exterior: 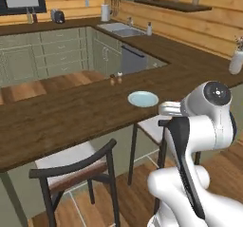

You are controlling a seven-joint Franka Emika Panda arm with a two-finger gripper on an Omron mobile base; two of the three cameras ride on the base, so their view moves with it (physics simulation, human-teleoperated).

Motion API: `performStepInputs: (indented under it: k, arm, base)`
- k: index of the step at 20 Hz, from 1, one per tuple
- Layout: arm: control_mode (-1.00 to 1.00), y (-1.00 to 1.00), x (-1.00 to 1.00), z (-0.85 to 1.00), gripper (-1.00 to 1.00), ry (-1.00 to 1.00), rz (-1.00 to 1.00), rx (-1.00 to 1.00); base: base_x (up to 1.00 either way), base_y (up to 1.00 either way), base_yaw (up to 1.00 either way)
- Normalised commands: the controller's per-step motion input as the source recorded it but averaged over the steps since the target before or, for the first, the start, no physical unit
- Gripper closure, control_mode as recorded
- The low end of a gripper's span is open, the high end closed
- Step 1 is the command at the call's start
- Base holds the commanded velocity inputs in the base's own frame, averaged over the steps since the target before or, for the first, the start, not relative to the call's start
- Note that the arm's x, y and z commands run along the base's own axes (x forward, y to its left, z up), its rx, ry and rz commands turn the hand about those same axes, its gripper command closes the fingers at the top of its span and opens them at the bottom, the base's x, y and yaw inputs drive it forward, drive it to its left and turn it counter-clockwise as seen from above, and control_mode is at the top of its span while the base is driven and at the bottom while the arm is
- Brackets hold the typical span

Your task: Start the toaster. Once the lever pops up, take the bread to the plate on the dining counter.

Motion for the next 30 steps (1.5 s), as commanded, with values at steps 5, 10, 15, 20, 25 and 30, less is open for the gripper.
performStepInputs:
  k: [5, 10, 15, 20, 25, 30]
  arm:
    - [1.0, 0.0, 0.0, 0.0, 1.0, 0.0, 0.0, 0.0]
    - [1.0, 0.0, 0.0, 0.0, 1.0, 0.0, 0.0, 0.0]
    - [1.0, 0.0, 0.0, 0.0, 1.0, 0.0, 0.0, 0.0]
    - [1.0, 0.0, 0.0, 0.0, 1.0, 0.0, 0.0, 0.0]
    - [1.0, 0.0, 0.0, 0.0, 1.0, 0.0, 0.0, 0.0]
    - [1.0, 0.0, 0.0, 0.0, 1.0, 0.0, 0.0, 0.0]
  base:
    - [0.0, -0.74, 0.8]
    - [0.0, -0.99, 0.51]
    - [0.08, -0.82, 0.14]
    - [0.16, 0.15, -0.06]
    - [0.62, 0.38, -0.02]
    - [0.99, -0.38, -0.11]
